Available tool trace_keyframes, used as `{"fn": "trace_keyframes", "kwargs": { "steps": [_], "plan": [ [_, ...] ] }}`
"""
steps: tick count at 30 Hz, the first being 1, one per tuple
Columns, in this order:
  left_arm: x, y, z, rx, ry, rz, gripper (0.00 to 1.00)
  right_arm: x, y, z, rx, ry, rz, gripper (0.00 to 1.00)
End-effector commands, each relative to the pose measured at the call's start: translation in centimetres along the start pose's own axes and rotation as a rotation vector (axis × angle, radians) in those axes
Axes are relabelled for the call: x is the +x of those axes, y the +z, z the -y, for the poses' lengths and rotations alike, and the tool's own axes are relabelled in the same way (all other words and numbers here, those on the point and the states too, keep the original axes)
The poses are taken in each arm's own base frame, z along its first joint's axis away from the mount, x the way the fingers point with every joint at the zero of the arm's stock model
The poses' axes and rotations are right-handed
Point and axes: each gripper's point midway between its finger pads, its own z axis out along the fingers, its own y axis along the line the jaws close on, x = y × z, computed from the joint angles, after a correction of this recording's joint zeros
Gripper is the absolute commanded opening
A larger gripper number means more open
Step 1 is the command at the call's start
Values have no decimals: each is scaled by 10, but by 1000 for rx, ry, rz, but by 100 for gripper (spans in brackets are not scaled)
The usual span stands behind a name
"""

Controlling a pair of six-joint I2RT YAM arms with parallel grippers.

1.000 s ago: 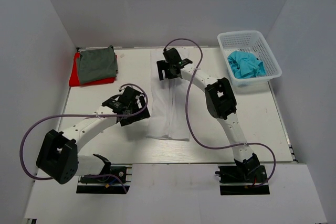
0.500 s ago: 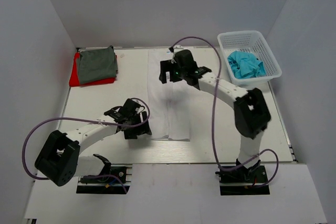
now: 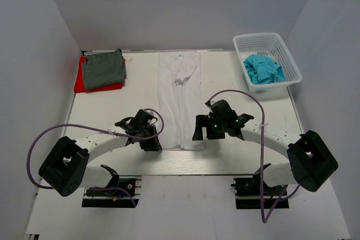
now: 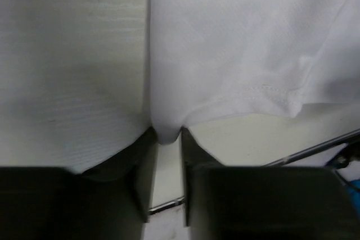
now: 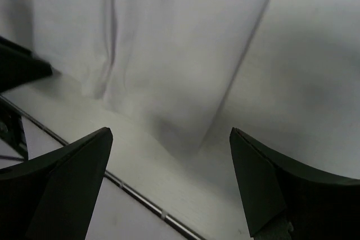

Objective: Fold and stack the t-shirts

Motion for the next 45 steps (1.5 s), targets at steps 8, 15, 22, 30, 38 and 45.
{"fn": "trace_keyframes", "kwargs": {
  "steps": [8,15,22,30,38,45],
  "plan": [
    [14,11,-4,-9,-6,-57,2,65,2,8,-14,135,-195,78],
    [17,9,-6,-25,-8,-60,0,65,7,11,5,123,-192,31],
    [-6,-4,19,37,31,29,0,35,6,2,-11,69,-96,0],
    [-66,-33,56,78,77,214,0,-37,-5,-19,-4,-26,116,0],
    [-140,-52,79,-29,65,382,0,-104,-15,-9,140,-94,314,0],
    [-193,-53,76,-136,12,440,0,-180,-26,-4,253,-99,474,0]
  ]
}}
